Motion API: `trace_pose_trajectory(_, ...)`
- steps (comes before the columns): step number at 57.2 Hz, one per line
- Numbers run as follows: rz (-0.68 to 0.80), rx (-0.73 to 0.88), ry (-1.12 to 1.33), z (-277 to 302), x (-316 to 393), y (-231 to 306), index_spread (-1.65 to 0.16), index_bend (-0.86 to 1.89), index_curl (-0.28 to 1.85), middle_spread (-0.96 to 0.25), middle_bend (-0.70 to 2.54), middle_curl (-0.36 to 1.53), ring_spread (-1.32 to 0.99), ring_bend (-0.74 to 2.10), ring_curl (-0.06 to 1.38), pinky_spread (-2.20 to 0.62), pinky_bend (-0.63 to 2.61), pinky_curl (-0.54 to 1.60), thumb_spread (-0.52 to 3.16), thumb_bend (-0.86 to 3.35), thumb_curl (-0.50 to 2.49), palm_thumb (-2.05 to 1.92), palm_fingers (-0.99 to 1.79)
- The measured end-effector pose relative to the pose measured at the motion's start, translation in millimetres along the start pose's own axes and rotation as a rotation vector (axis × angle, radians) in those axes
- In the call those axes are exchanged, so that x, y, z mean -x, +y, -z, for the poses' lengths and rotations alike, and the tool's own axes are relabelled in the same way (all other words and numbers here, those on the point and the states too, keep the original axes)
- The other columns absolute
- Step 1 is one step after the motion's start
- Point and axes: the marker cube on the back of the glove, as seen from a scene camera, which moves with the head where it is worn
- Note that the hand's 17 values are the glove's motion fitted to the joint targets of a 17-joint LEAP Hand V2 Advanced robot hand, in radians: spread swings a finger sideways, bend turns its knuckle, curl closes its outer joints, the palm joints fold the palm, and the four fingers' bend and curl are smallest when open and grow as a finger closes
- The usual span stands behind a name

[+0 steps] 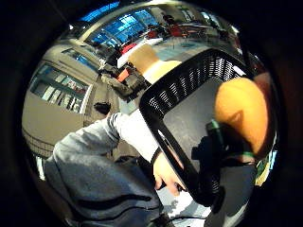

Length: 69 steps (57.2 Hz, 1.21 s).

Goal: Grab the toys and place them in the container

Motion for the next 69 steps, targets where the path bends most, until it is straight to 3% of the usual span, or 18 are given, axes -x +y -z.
trace_pose_trajectory(2, -0.038, 0.058, -0.049, -1, -7, -1, -0.08, 1.07, 0.66, -0.02, 0.13, 0.39, -0.19, 0.24, 0.26, -0.03, 0.44, 0.35, 1.58, 0.46, 0.3, 0.46, 0.04)
trace_pose_trajectory(4, -0.034, 0.108, -0.103, -3, -10, 1, -0.07, 0.73, 0.58, 0.01, 0.11, 0.37, -0.17, 0.3, 0.28, -0.03, 0.6, 0.4, 1.56, 0.42, 0.28, 0.38, -0.19)
trace_pose_trajectory(8, 0.008, 0.124, -0.166, -6, -11, 14, -0.05, 0.23, 0.46, 0.04, 0.11, 0.35, -0.15, 0.36, 0.3, -0.03, 0.76, 0.43, 1.5, 0.32, 0.25, 0.24, -0.34)
trace_pose_trajectory(12, -0.026, 0.106, -0.154, -1, -28, 28, -0.06, 0.06, 0.37, 0.06, 0.1, 0.32, -0.12, 0.34, 0.31, -0.03, 0.79, 0.44, 1.45, 0.26, 0.23, 0.16, -0.31)
trace_pose_trajectory(26, -0.249, 0.139, -0.052, 8, -108, 126, -0.11, 0.15, 0.3, 0.08, 0.11, 0.25, -0.09, 0.27, 0.31, -0.03, 0.74, 0.42, 1.37, 0.18, 0.25, 0.13, -0.2)
trace_pose_trajectory(32, -0.486, 0.208, -0.033, 2, -177, 176, -0.13, 0.17, 0.31, 0.07, 0.15, 0.25, -0.09, 0.25, 0.31, -0.03, 0.68, 0.4, 1.36, 0.16, 0.26, 0.14, -0.12)
trace_pose_trajectory(42, -0.708, 0.273, -0.157, -64, -219, 261, -0.18, 0.13, 0.3, 0.06, 0.16, 0.26, -0.09, 0.26, 0.32, -0.02, 0.68, 0.38, 1.33, 0.13, 0.27, 0.17, -0.09)
trace_pose_trajectory(60, -0.724, 0.338, -0.132, -119, -226, 276, -0.28, 0.18, 0.31, 0.06, 0.09, 0.22, -0.05, 0.16, 0.27, 0.0, 0.87, 0.42, 1.26, 0.07, 0.3, 0.22, -0.12)
trace_pose_trajectory(65, -0.727, 0.264, -0.093, -123, -225, 274, -0.29, 0.23, 0.33, 0.05, 0.11, 0.21, -0.05, 0.24, 0.29, -0.02, 1.0, 0.44, 1.27, 0.11, 0.32, 0.32, 0.09)
trace_pose_trajectory(69, -0.727, 0.196, -0.087, -125, -227, 273, -0.29, 0.27, 0.34, 0.01, 0.21, 0.22, -0.1, 0.4, 0.3, -0.14, 1.0, 0.41, 1.34, 0.2, 0.36, 0.48, 0.54)
